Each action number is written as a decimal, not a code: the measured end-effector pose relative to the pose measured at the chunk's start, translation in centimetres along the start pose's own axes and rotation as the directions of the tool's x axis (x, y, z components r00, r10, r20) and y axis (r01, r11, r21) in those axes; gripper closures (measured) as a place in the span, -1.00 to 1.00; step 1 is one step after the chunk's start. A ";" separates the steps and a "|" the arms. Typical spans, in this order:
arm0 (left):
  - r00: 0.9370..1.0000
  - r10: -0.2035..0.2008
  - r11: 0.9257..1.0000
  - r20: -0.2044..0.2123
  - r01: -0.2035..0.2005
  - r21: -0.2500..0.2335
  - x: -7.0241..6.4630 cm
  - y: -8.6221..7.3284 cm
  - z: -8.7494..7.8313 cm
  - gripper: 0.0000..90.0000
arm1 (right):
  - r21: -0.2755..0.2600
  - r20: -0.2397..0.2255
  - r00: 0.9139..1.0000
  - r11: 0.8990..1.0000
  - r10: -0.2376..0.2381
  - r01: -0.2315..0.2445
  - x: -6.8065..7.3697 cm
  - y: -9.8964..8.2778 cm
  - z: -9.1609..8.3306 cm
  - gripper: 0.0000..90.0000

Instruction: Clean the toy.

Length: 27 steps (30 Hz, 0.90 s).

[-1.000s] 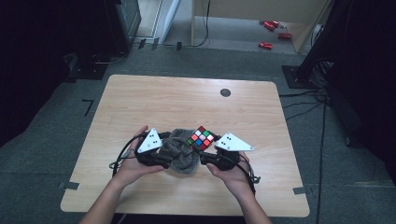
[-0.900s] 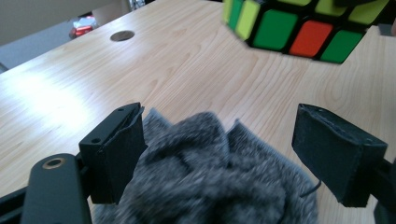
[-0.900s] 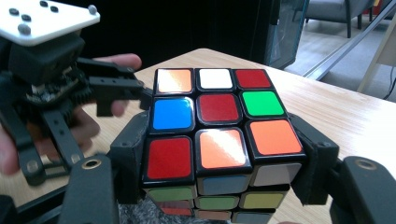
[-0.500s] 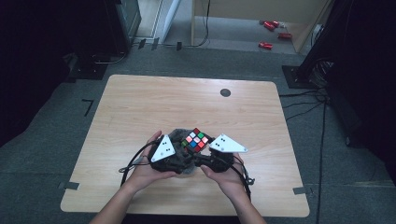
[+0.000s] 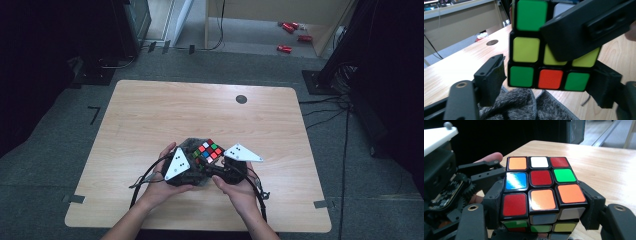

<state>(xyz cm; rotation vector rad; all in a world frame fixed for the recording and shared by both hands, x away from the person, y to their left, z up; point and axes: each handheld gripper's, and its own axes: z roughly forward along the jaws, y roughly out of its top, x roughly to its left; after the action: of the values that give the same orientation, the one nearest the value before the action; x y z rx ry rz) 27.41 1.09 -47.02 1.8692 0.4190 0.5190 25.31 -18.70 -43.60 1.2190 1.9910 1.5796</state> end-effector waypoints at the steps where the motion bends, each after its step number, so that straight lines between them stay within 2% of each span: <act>1: 1.000 0.000 1.000 0.003 0.000 -0.002 -0.1 0.0 0.1 -0.40 | 0.005 0.002 1.000 1.000 0.006 -0.006 0.0 -0.1 0.1 -0.23; 5: 1.000 0.026 1.000 -0.009 -0.026 -0.017 -0.4 -0.1 0.1 -0.26 | 0.012 0.002 0.999 0.999 0.035 -0.035 0.1 -0.4 0.4 -0.23; 9: 0.999 0.034 0.999 -0.011 -0.035 -0.024 -0.4 0.0 -0.2 -0.23 | 0.005 -0.012 0.999 0.999 0.053 -0.053 0.0 -0.3 0.3 -0.24; 14: 0.999 0.034 0.999 0.010 -0.034 -0.022 0.0 0.0 -0.5 -0.23 | -0.001 -0.037 0.998 0.999 0.047 -0.047 0.0 -0.1 0.3 -0.26; 18: 0.998 0.062 0.998 0.002 -0.062 -0.012 0.1 0.3 -0.8 -0.23 | -0.004 -0.057 0.996 0.998 0.065 -0.066 0.0 0.0 0.2 -0.29; 22: 0.997 0.079 0.997 0.014 -0.078 -0.011 0.1 0.4 -1.1 -0.23 | 0.003 -0.062 0.995 0.997 0.077 -0.077 -0.1 0.0 0.2 -0.39; 27: 0.997 0.071 0.997 0.032 -0.071 -0.004 0.3 0.3 -1.0 -0.23 | 0.003 -0.051 0.996 0.998 0.068 -0.068 -0.2 0.0 0.2 -0.45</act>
<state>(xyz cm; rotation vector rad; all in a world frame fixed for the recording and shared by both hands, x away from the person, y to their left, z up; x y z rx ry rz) 27.11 1.98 -46.42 1.8927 0.3311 0.5356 25.55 -18.71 -43.68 1.2720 2.0015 1.6573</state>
